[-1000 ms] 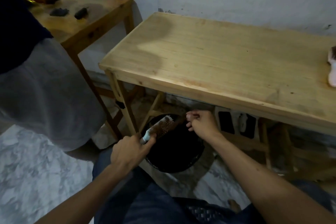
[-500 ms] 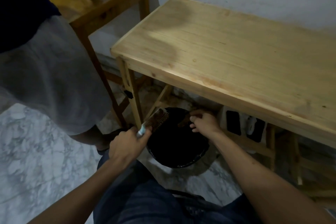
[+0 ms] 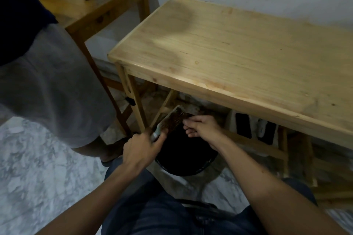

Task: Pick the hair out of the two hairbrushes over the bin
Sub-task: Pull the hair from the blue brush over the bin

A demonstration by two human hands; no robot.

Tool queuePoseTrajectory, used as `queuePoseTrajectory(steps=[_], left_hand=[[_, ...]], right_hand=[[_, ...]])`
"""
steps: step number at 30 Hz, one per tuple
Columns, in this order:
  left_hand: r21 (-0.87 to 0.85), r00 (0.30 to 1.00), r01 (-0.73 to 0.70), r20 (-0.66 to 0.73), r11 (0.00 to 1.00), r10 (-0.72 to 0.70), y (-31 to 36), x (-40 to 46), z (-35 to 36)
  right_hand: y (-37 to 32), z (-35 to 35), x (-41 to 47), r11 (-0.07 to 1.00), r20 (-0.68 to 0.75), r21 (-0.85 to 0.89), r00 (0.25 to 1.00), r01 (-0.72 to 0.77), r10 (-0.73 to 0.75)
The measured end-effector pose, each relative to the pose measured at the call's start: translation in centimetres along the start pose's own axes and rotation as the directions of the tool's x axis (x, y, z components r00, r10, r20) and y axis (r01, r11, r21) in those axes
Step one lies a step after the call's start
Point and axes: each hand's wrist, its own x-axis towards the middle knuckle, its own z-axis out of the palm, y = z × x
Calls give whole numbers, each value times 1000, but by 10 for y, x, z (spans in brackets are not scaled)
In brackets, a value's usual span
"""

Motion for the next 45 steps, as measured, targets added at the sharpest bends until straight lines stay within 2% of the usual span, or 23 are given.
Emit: queuePoseTrajectory(steps=[5, 9, 12, 15, 19, 21, 23, 26, 35, 39, 42, 45], left_hand=[[34, 999, 40, -5, 999, -40, -11, 0, -3], [-10, 993, 116, -11, 993, -116, -19, -1, -7], [-11, 997, 76, -13, 997, -76, -18, -3, -6], [1, 1000, 26, 7, 1000, -26, -17, -5, -6], [115, 997, -68, -28, 991, 72, -7, -8, -8], [120, 996, -81, -36, 990, 86, -4, -9, -8], [103, 996, -81, -37, 991, 85, -6, -9, -8], [93, 998, -56, -32, 994, 59, -14, -6, -9], [81, 995, 97, -35, 992, -94, -23, -4, -6], [17, 988, 148, -39, 989, -147, -18, 3, -8], [-61, 977, 201, -67, 978, -205, -18, 8, -15], [-111, 966, 235, -87, 966, -245, -21, 11, -22]], right_hand=[[6, -15, 7, 998, -149, 62, 989, 26, -17], [8, -27, 8, 986, -267, 164, 962, -17, 61], [10, -29, 9, 996, -311, 87, 949, -31, 57], [3, -17, 1, 995, -221, -92, 975, -41, 20], [-13, 2, -13, 996, 15, -90, 1000, -1, 2], [-11, 5, -13, 992, 78, -128, 997, 16, -6], [-6, 3, -11, 984, 17, -178, 1000, 25, -22], [-1, -7, -7, 992, -105, -120, 994, 29, -41], [1, -14, -10, 992, -273, -74, 954, 105, -122], [0, -17, -11, 995, -389, 11, 917, 101, -89], [-1, -24, -10, 988, -520, 118, 854, 103, -27], [-1, -32, -11, 991, -550, 120, 835, 56, 19]])
